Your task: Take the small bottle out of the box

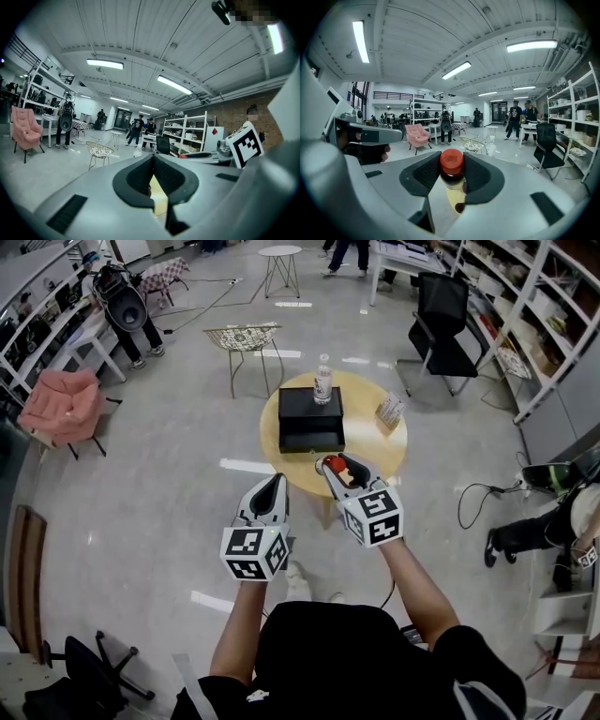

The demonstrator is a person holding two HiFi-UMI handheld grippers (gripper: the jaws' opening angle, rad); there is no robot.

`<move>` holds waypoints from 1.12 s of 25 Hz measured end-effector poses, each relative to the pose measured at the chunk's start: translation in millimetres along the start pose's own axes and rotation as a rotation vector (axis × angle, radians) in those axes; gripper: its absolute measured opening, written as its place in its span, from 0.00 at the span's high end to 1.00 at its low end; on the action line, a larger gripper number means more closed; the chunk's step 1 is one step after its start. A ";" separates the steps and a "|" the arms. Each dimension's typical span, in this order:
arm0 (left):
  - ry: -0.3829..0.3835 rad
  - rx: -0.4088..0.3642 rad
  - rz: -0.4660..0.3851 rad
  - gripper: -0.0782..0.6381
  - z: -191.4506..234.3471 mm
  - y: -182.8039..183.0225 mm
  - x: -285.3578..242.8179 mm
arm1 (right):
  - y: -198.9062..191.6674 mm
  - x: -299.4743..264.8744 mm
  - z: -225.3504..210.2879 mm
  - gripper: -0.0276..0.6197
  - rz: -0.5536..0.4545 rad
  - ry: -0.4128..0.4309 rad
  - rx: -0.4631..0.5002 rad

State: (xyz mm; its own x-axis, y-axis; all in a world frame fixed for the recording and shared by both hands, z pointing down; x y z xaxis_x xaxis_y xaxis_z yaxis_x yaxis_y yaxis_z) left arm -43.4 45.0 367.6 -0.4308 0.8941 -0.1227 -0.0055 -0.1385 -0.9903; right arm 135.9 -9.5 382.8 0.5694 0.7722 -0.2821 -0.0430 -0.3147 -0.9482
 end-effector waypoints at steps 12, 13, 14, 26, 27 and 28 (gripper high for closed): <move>0.015 -0.012 -0.008 0.88 -35.2 -3.6 36.7 | -10.8 43.7 15.2 0.74 -0.017 0.026 0.006; 0.016 -0.013 -0.009 0.88 -38.3 -3.9 39.1 | -11.8 47.3 16.1 0.74 -0.018 0.027 0.007; 0.016 -0.014 -0.010 0.88 -41.4 -4.2 41.2 | -12.7 50.8 16.6 0.74 -0.019 0.028 0.008; 0.016 -0.025 -0.004 0.88 -68.7 -9.3 62.1 | -24.9 81.7 22.5 0.74 -0.024 0.042 0.011; 0.014 -0.028 -0.005 0.88 -70.0 -9.0 63.1 | -26.0 83.2 23.1 0.74 -0.025 0.042 0.010; 0.013 -0.030 -0.007 0.88 -71.1 -8.5 64.3 | -26.7 84.7 23.9 0.74 -0.027 0.042 0.009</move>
State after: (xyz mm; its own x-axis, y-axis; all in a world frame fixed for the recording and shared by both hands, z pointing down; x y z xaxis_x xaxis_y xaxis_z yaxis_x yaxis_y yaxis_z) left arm -6.9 134.0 363.4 -0.4192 0.9004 -0.1161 0.0190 -0.1192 -0.9927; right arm 165.6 77.6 380.8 0.6041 0.7564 -0.2507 -0.0344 -0.2895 -0.9566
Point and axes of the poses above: the fingertips, and each gripper's own axes: x backward along the fingers, z to its left, y out of its top, the point moved 8 cm from there along x, backward along the fingers, and after that the axes turned 9 degrees about -x, right-handed, at the moved point
